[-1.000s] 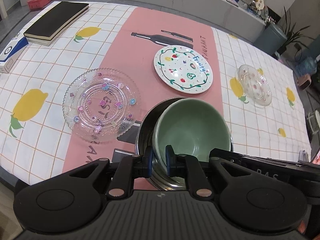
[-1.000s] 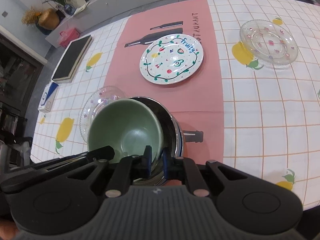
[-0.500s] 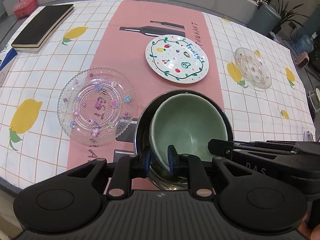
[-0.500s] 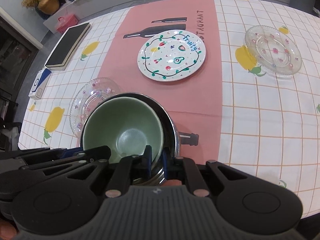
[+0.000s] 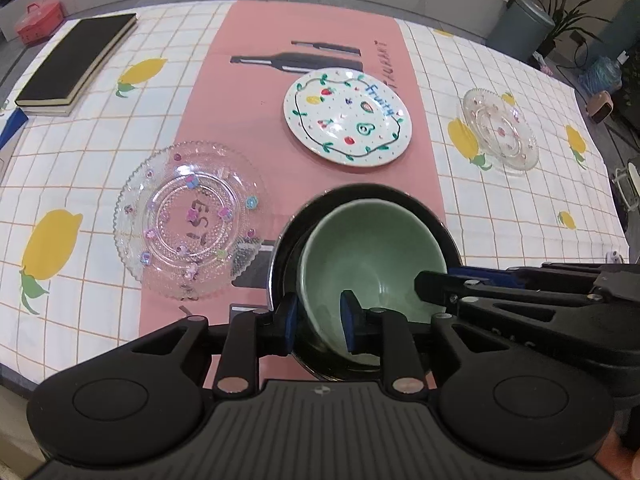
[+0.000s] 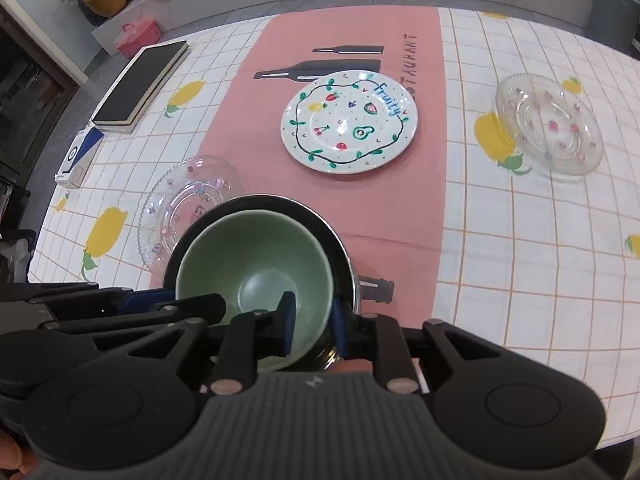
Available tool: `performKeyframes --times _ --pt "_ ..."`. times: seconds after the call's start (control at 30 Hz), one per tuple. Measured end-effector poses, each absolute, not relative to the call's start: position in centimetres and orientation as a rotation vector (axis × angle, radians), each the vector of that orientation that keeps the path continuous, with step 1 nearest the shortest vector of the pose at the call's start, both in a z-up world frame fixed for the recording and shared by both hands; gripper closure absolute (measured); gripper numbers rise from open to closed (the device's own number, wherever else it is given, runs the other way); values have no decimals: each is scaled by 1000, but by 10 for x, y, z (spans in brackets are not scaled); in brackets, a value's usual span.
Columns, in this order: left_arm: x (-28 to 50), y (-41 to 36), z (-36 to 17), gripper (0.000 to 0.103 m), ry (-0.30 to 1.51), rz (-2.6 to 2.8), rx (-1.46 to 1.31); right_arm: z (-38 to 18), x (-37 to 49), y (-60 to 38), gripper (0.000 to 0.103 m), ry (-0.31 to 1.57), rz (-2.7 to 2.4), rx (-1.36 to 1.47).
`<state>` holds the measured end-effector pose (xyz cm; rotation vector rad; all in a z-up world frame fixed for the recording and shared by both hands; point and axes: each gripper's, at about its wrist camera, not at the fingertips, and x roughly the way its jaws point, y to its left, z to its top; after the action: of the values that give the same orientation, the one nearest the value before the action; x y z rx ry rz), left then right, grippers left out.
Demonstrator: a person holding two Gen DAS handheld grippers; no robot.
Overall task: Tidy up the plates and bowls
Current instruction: 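Lower the green bowl into the steel bowls with the left gripper, then reach both grippers to the clear dotted glass plate rim and close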
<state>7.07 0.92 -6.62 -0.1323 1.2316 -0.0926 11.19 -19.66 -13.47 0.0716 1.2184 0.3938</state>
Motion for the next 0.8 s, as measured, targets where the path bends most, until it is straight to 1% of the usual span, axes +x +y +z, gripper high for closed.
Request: performKeyframes --times 0.07,0.17,0.27,0.43,0.5,0.63,0.67,0.8 --pt "70 10 -63 76 1219 -90 -130 -129 111 -197 81 1199 393 60" --pt "69 13 -57 74 1202 -92 -136 -124 111 -199 75 1184 385 55" --pt "63 18 -43 74 1145 -90 -144 -117 112 -204 75 1162 377 60" --pt "58 29 -17 64 1029 -122 -180 -102 116 -206 73 1111 393 87" --pt "56 35 -9 63 985 -122 -183 -97 118 -202 68 1086 402 93" --pt "55 54 2 60 908 -91 -185 -88 122 -192 63 1046 455 130" --pt "54 59 3 60 897 -81 -187 -87 124 -188 59 1041 473 140" --pt "54 92 0 59 876 -22 -221 -91 135 -162 58 1052 523 154"
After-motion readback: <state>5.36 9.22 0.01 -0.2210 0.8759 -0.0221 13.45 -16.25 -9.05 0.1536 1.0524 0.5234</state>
